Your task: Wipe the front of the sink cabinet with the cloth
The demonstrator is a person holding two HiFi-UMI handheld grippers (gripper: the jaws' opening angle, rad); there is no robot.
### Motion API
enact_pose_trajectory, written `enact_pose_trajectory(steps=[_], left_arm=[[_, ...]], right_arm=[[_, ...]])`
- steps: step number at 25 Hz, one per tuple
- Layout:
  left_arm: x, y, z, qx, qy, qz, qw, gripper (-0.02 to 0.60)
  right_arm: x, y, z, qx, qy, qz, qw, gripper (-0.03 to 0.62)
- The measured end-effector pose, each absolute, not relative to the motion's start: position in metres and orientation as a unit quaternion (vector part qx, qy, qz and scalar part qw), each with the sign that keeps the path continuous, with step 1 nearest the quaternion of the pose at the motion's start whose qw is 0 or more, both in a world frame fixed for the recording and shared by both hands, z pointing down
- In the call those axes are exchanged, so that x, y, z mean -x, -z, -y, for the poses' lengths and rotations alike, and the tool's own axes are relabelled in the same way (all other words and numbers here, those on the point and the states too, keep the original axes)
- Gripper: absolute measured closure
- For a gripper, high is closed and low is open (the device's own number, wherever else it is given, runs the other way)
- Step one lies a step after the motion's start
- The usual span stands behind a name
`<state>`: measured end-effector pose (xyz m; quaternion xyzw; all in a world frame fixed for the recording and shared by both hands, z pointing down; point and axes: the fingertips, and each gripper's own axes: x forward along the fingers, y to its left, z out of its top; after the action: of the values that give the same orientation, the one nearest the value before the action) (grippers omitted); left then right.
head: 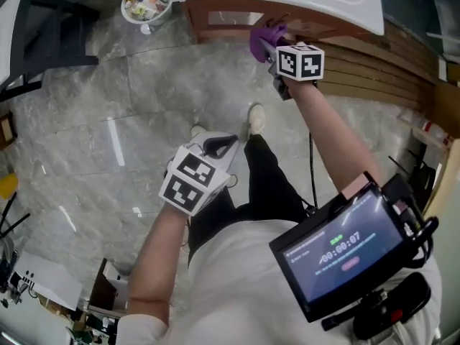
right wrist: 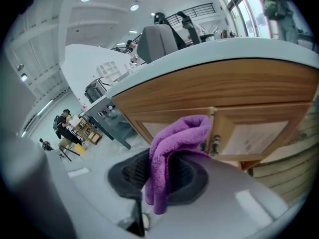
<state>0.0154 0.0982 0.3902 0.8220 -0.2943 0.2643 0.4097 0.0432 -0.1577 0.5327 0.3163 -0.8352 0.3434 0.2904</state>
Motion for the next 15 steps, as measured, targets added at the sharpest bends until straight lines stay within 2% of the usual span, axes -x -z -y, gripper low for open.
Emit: enact_pose_trajectory(steps=[9,15], left_arm=[[-0.114,-0.392,-0.049,-0.839,-0.266,0.265,0.395,0.577],[-0.16,-0.398,-0.018,-0.839,-0.262,0.266,0.396,0.577]], right_arm=[[-0.279,-0.561,0.211,-0.418,-0.329,0.775,0.341,0.522],[-0.377,-0.583,0.263,-0.453,-0.31,0.745,0.379,0.522]])
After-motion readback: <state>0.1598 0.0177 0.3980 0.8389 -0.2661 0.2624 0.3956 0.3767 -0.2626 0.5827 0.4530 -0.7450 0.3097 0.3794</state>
